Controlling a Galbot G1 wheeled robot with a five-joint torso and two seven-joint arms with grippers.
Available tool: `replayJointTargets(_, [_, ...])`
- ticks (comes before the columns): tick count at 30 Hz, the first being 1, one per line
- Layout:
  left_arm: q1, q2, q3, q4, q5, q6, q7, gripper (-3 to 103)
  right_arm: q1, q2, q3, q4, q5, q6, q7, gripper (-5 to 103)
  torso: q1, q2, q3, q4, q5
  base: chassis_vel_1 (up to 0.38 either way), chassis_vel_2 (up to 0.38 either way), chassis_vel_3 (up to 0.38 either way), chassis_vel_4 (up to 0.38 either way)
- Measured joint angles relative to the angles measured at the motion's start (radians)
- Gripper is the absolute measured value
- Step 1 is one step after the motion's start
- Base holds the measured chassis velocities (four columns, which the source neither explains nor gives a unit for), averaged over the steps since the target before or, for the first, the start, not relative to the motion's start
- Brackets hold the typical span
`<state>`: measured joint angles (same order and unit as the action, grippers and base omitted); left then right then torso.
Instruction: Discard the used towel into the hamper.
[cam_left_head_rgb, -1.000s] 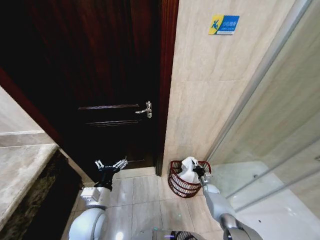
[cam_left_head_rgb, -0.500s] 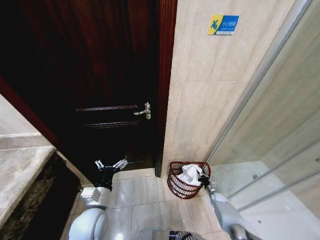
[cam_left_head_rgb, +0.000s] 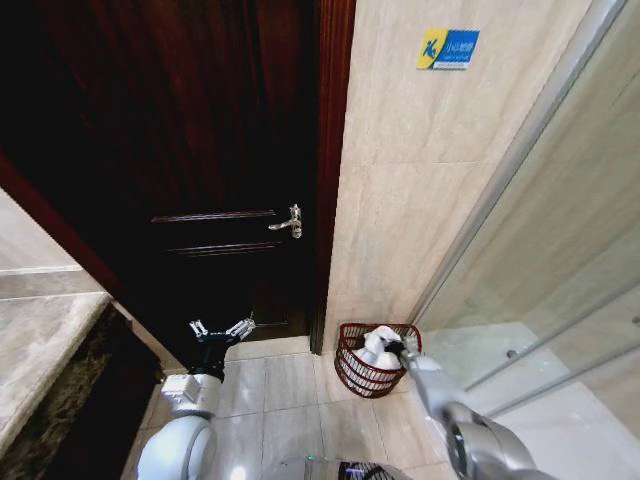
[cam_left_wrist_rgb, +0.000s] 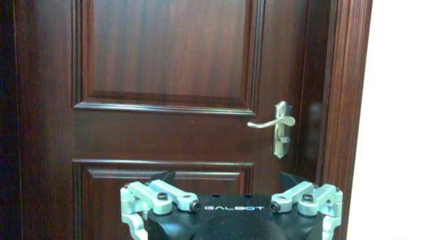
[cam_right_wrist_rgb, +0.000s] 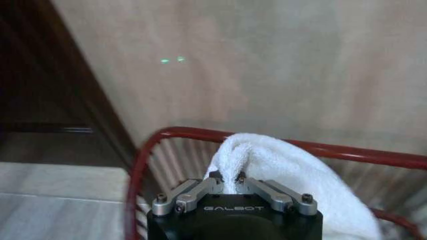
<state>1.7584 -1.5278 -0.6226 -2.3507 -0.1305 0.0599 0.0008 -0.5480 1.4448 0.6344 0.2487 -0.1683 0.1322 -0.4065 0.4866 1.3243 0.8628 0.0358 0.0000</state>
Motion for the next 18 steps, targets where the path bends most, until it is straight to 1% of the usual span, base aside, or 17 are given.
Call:
replayJointTargets(2, [0.0,0.0,0.0,0.0,0.0,0.0,0.0,100,0.014,0.024,-0.007,-0.007,0.002,-0.017,0.014,3,0.0,0.0,0.0,0.0,-0.0001,0.0,0.0,0.0,0.0])
replayJointTargets(3, [0.0,0.0,0.0,0.0,0.0,0.0,0.0,100,0.014,0.024,-0.007,-0.007,0.002,-0.017,0.014,3,0.0,0.0,0.0,0.0,-0.0001,0.0,0.0,0.0,0.0])
replayJointTargets(4, [0.0,0.0,0.0,0.0,0.0,0.0,0.0,100,0.02,0.028,-0.008,-0.013,0.007,-0.021,0.016,8,0.0,0.0,0.0,0.0,-0.0003,0.0,0.0,0.0,0.0])
replayJointTargets(5, [0.0,0.0,0.0,0.0,0.0,0.0,0.0,100,0.024,0.03,-0.007,-0.019,0.01,-0.023,0.017,8,0.0,0.0,0.0,0.0,-0.0002,0.0,0.0,0.0,0.0])
replayJointTargets(6, [0.0,0.0,0.0,0.0,0.0,0.0,0.0,100,0.026,0.029,-0.006,-0.023,0.014,-0.025,0.018,14,0.0,0.0,0.0,-0.0003,-0.0002,0.0,0.0,0.0,0.0])
replayJointTargets(7, [0.0,0.0,0.0,0.0,0.0,0.0,0.0,100,0.026,0.029,-0.006,-0.023,0.014,-0.025,0.018,14,0.0,0.0,0.0,-0.0003,-0.0002,0.0,0.0,0.0,0.0])
replayJointTargets(10, [0.0,0.0,0.0,0.0,0.0,0.0,0.0,100,0.007,0.011,-0.007,-0.011,0.017,-0.024,0.019,30,0.0,0.0,0.0,-0.0004,-0.0002,0.0,0.0,0.0,0.0])
replayJointTargets(11, [0.0,0.0,0.0,0.0,0.0,0.0,0.0,100,0.007,0.011,-0.007,-0.011,0.017,-0.024,0.019,30,0.0,0.0,0.0,-0.0004,-0.0002,0.0,0.0,0.0,0.0])
replayJointTargets(14, [0.0,0.0,0.0,0.0,0.0,0.0,0.0,100,-0.042,-0.012,-0.019,0.02,-0.003,-0.014,0.023,46,0.0,0.0,0.0,-0.0007,0.0,0.0,0.0,0.0,0.0])
replayJointTargets(15, [0.0,0.0,0.0,0.0,0.0,0.0,0.0,100,-0.042,-0.012,-0.019,0.02,-0.003,-0.014,0.023,46,0.0,0.0,0.0,-0.0007,0.0,0.0,0.0,0.0,0.0])
replayJointTargets(16, [0.0,0.0,0.0,0.0,0.0,0.0,0.0,100,-0.053,-0.015,-0.02,0.032,-0.004,-0.012,0.023,51,0.0,0.0,0.0,-0.0008,0.0,0.0,0.0,0.0,0.0])
replayJointTargets(17, [0.0,0.0,0.0,0.0,0.0,0.0,0.0,100,-0.061,-0.016,-0.021,0.042,-0.004,-0.01,0.023,51,0.0,0.0,0.0,-0.0007,0.0,0.0,0.0,0.0,0.0])
replayJointTargets(18, [0.0,0.0,0.0,0.0,0.0,0.0,0.0,100,-0.067,-0.017,-0.019,0.051,-0.003,-0.007,0.023,57,0.0,0.0,0.0,-0.0005,0.0,0.0,0.0,0.0,0.0])
